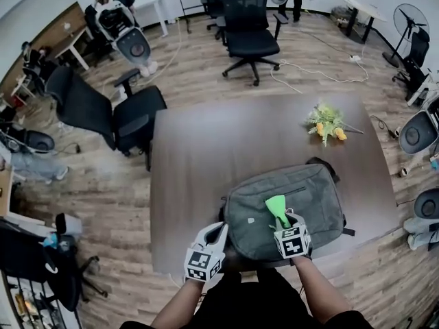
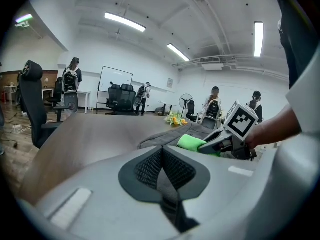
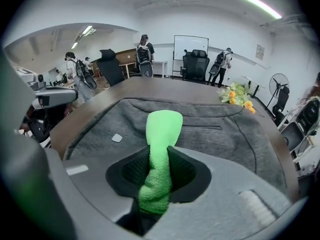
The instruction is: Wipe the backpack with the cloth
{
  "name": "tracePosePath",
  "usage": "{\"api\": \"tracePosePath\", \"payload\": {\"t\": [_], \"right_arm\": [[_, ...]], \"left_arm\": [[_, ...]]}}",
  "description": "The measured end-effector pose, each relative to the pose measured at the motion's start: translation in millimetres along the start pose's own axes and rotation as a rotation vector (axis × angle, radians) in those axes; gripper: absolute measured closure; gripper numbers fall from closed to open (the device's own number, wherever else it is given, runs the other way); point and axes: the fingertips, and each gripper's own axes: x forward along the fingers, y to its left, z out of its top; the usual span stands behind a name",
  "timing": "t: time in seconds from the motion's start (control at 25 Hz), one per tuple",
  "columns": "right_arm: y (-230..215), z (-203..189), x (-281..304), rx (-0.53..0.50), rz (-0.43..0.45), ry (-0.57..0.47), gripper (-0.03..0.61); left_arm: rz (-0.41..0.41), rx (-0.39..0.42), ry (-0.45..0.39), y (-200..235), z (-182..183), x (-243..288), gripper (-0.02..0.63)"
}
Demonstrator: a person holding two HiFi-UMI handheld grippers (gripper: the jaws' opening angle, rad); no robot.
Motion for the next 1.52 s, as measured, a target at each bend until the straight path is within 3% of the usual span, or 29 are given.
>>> {"api": "tracePosePath", "payload": {"t": [0.52, 0.84, 1.12, 1.52], "right_arm": [[-128.6, -0.8, -41.6, -0.123, -0.277, 0.046, 0.483], [-173.7, -4.7, -62.1, -0.147, -0.395, 0.066, 0.482], [-177.2, -7.0, -72.6, -0.137, -0.404, 0.051, 0.482], [-121.1, -1.4, -89.4, -0.158, -0.331, -0.005, 0.479]], "left_arm": [[-0.050, 0.033, -0.002, -18.3, 8.5, 14.2, 0.594], [-0.054, 0.043, -0.004, -20.8, 8.5, 18.2, 0.595], [-0.044, 0.062, 0.012, -22.2, 2.5, 17.4, 0.594], [-0.036, 0.069, 0.013, -20.9, -3.5, 15.8, 0.595]]}}
